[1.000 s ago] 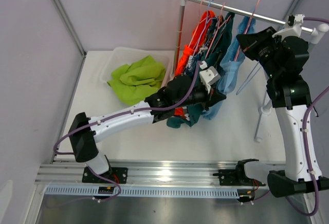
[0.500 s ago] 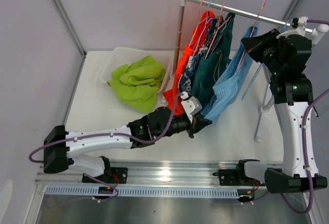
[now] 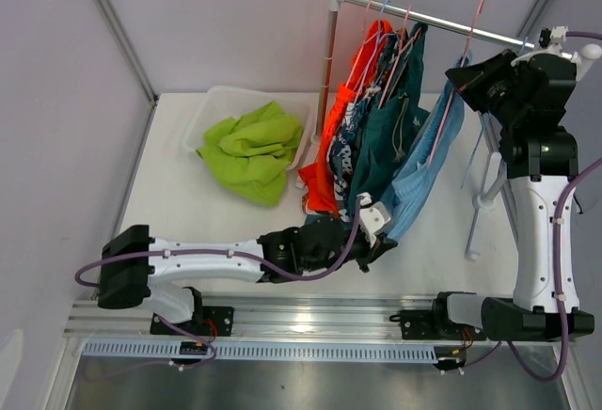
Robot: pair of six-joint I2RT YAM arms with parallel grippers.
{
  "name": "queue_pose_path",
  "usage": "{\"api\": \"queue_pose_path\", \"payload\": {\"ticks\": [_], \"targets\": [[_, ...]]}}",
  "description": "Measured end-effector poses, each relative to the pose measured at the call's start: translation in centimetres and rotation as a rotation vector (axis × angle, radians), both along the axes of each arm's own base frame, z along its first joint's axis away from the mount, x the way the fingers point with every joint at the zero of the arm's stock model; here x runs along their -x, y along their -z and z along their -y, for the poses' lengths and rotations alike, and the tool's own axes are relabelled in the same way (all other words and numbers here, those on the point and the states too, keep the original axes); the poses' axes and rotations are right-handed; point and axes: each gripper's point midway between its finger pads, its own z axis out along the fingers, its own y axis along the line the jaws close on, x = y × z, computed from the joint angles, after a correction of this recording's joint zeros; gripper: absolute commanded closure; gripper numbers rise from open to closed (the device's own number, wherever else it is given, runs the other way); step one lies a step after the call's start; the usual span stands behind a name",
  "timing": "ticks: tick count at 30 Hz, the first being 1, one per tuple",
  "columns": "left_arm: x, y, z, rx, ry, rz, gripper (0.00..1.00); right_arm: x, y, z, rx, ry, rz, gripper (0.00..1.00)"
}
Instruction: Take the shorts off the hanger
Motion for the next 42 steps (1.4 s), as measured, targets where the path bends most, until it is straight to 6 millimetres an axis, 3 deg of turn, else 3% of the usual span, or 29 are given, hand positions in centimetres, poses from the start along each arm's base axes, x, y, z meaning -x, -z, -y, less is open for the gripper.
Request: {"api": "queue_pose_path", "payload": {"ticks": [3,6,8,11,15,17,19,25,29,32,36,42], "targets": [[-1.6,0.2,1.0,-0.051,-0.081,0.002,1.0,0.0,-0.2,0.0,-0.009,-0.003,0.004,1.0],[-4.5,-1.2,3.7,-0.093,-0.165,0.005,1.0,0.4,-0.6,0.0,-0.031,-0.005,0.026,1.0],[-6.8,-2.4,5.0,-0.109,-0.22,0.001,1.0,1.2,-0.7,-0.2,-0.054,-0.016,0.044,1.0],[-11.9,-4.7,5.8,-0.114,-0.333,-0.006,1.0,2.6,-1.1,-0.7,-0.078,-0.038,0.057,1.0],[-18.5,-6.5,4.5,-0.105,-0.469,-0.035,1.0,4.4,-2.5,-1.6,-0.118,-0.083,0.083,1.0],[-20.9,-5.7,2.7,-0.131,-0.533,-0.056,1.0,5.2,-3.6,-2.1,-0.142,-0.109,0.092,1.0],[-21.9,-4.1,1.2,-0.162,-0.571,-0.071,1.0,5.8,-5.0,-2.5,-0.174,-0.132,0.112,1.0],[-19.2,3.2,-1.7,-0.315,-0.567,-0.125,1.0,7.0,-8.3,-4.5,-0.355,-0.284,0.166,1.0],[-17.5,4.1,-2.9,-0.333,-0.549,-0.141,1.0,5.4,-7.2,-4.7,-0.416,-0.305,0.124,1.0],[-16.8,2.1,-3.7,-0.294,-0.544,-0.133,1.0,4.0,-5.4,-4.5,-0.444,-0.291,0.076,1.0],[-14.9,-3.2,-4.4,-0.187,-0.522,-0.104,1.0,2.4,-3.8,-4.1,-0.44,-0.261,0.039,1.0],[-8.6,-10.1,-5.1,-0.055,-0.417,-0.06,1.0,-0.1,-2.2,-2.9,-0.379,-0.2,0.024,1.0]]}}
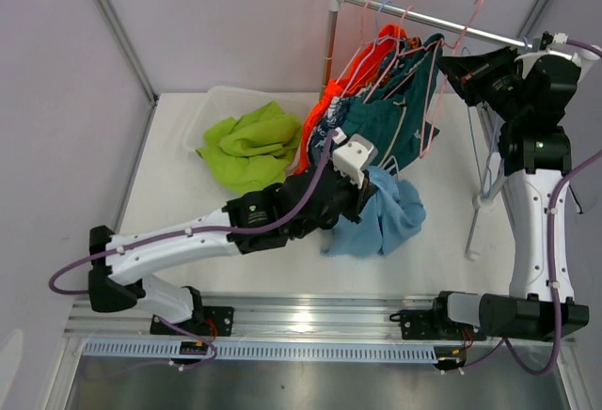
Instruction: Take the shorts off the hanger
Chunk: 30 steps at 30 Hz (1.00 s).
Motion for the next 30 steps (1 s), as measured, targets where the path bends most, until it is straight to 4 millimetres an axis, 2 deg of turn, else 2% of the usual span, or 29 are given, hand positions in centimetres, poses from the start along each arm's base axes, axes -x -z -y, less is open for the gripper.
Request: {"api": "queue_pose_path", "payload": {"ticks": [2,4,8,12,15,17,18,19,20,21,22,24,26,28,30], "targets": [[2.1,-1.3,-0.6,0.016,0.034,0.008,1.0,-1.2,0.7,0.7,0.023,0.03,-0.015,1.0],[3.4,-2.0,-1.6,0.011,0.047,0.011,1.0,-2.2,1.4,1.5,0.047,0.059,-0.028,1.0],[3.5,-3.9,-4.7,-0.028,-0.011,0.031,1.0,-3.0,2.6,2.7,0.09,0.111,-0.047,1.0],[1.6,-8.4,-8.8,-0.027,-0.121,0.128,1.0,-2.8,5.1,3.4,0.105,0.135,-0.082,1.0],[-1.6,-13.0,-13.0,0.005,-0.242,0.188,1.0,-2.6,7.4,3.5,0.107,0.133,-0.13,1.0],[-4.3,-16.5,-16.8,0.04,-0.358,0.237,1.0,-2.4,7.7,3.4,0.11,0.131,-0.131,0.98],[-5.5,-18.1,-18.5,0.056,-0.416,0.264,1.0,-2.3,7.7,3.4,0.111,0.131,-0.129,0.88],[-6.7,-19.7,-20.5,0.067,-0.476,0.294,1.0,-2.1,7.6,3.4,0.112,0.132,-0.126,0.71],[-7.6,-21.2,-22.2,0.066,-0.524,0.321,1.0,-1.8,7.5,3.4,0.111,0.132,-0.125,0.5],[-8.6,-23.1,-23.8,0.08,-0.579,0.354,1.0,-1.6,7.4,3.4,0.112,0.13,-0.121,0.23],[-9.6,-24.7,-24.9,0.094,-0.62,0.387,1.0,-1.4,7.3,3.4,0.113,0.127,-0.117,0.15],[-11.6,-27.6,-27.0,0.126,-0.697,0.446,1.0,-0.8,7.4,3.2,0.128,0.119,-0.103,0.05],[-14.2,-28.8,-28.7,0.138,-0.749,0.485,1.0,-0.2,7.8,3.1,0.139,0.11,-0.102,0.03],[-17.6,-27.8,-30.6,0.112,-0.795,0.479,1.0,0.4,8.4,3.0,0.148,0.105,-0.109,0.03],[-20.9,-25.5,-31.5,0.08,-0.809,0.432,1.0,0.9,9.0,3.0,0.158,0.103,-0.111,0.03]]}}
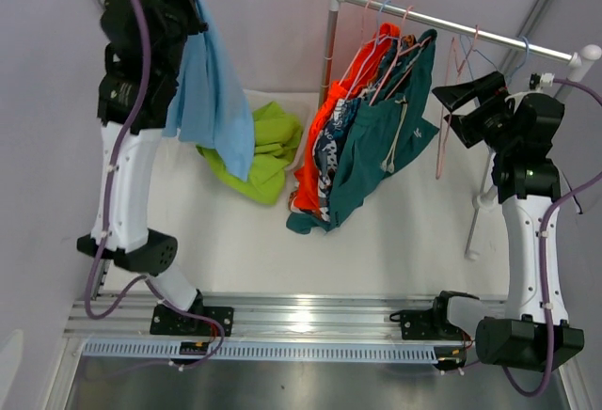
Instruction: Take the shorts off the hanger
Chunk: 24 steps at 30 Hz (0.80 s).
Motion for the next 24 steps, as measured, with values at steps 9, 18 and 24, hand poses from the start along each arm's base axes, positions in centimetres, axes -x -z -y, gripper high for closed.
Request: {"api": "queue_pose_path", "payload": {"ticks": [9,18,24], "targets": [[-10.1,24.5,5.0,-0.048,0.147,-0.522,1.0,1.2,0.4,-0.1,0.046,-0.012,0.012,0.03],[-7.6,35.8,6.4,-0.041,0.193,-0.741,0.01,2.5,-6.4,-1.4,0.048,-0.078,0.228,0.03],[-4.1,30.1,5.9,0.017,0.21,-0.616,0.01,4.3,-15.0,-3.4,0.091,-0.13,0.455,0.05]]}}
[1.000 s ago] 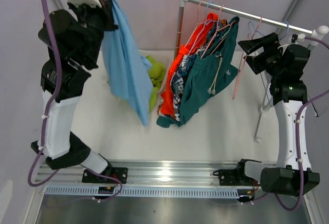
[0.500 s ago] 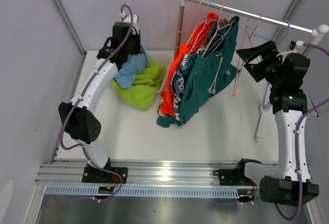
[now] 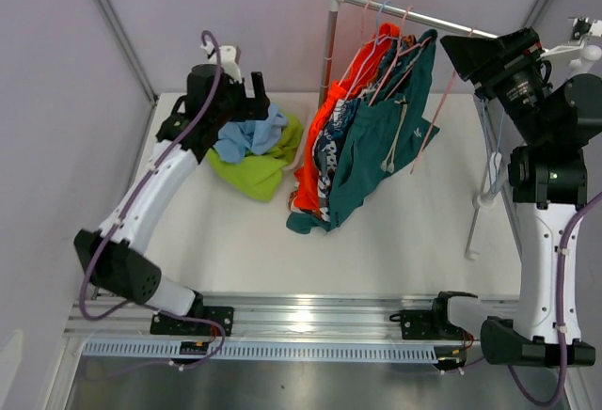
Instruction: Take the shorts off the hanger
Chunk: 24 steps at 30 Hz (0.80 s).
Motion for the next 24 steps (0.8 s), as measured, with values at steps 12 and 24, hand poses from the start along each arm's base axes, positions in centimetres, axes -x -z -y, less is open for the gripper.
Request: {"api": "queue_pose_path", "payload": {"ticks": [12,24], "targets": [[10.3,-5.8,-3.2,0.045,0.029,0.173,0.01,-6.2,4.1,-8.7,0.091,-0.068,-0.07,0.1],[13.5,2.9,-3.6,0.014,0.073,0.04,0.01,-13.4,13.6,-5.3,0.262,0.255,-0.307,0.24]]}}
